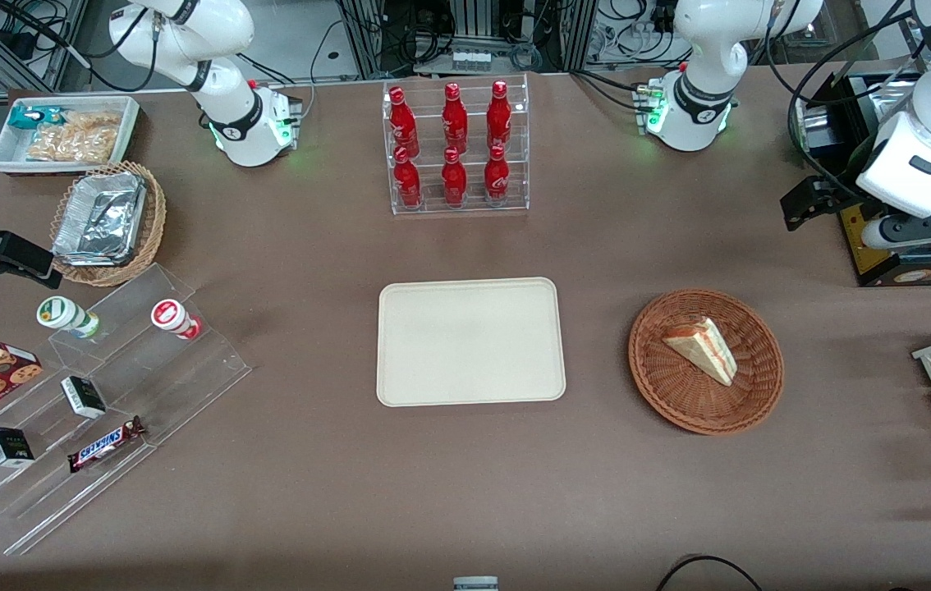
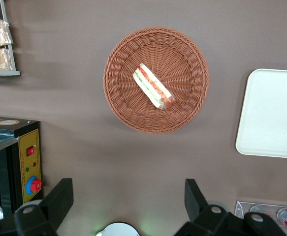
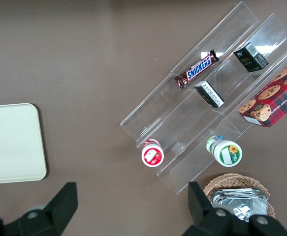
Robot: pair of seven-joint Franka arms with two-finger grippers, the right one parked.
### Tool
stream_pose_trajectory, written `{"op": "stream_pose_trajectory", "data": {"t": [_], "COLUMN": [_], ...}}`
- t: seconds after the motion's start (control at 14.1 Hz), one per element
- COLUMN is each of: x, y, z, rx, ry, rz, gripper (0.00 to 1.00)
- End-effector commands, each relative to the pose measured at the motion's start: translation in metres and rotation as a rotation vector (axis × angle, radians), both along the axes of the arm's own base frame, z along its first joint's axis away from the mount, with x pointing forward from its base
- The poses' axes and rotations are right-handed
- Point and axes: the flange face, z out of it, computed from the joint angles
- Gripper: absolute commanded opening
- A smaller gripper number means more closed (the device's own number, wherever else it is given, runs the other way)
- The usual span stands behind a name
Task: Place sandwich from basket to tray
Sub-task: 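Move the left gripper down over the wrapped sandwich in the wicker basket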
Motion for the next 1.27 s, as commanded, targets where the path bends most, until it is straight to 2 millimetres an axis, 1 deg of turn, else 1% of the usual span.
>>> {"op": "stream_pose_trajectory", "data": {"t": [0.0, 0.14, 0.35, 0.5, 0.57, 0.64, 0.71, 0.78, 0.85, 0.92, 0.99, 1.06, 1.2], "x": [0.003, 0.004, 0.012, 0.034, 0.039, 0.047, 0.052, 0.057, 0.062, 0.064, 0.066, 0.069, 0.075], "y": [0.000, 0.000, 0.003, 0.005, -0.001, -0.011, -0.030, -0.056, -0.076, -0.091, -0.099, -0.098, -0.088], "z": [0.003, 0.003, -0.016, -0.060, -0.074, -0.093, -0.112, -0.129, -0.145, -0.163, -0.175, -0.186, -0.211], "rx": [-0.017, -0.019, -0.012, -0.025, -0.022, -0.035, -0.043, -0.061, -0.082, -0.087, -0.079, -0.069, -0.048], "ry": [-0.004, -0.004, 0.033, 0.111, 0.126, 0.156, 0.184, 0.178, 0.179, 0.193, 0.205, 0.216, 0.252], "rz": [0.014, 0.010, 0.007, 0.021, 0.012, -0.001, -0.034, -0.072, -0.095, -0.099, -0.064, -0.019, 0.046], "gripper": [1.00, 1.00, 1.00, 1.00, 1.00, 1.00, 1.00, 1.00, 1.00, 1.00, 1.00, 1.00, 1.00]}}
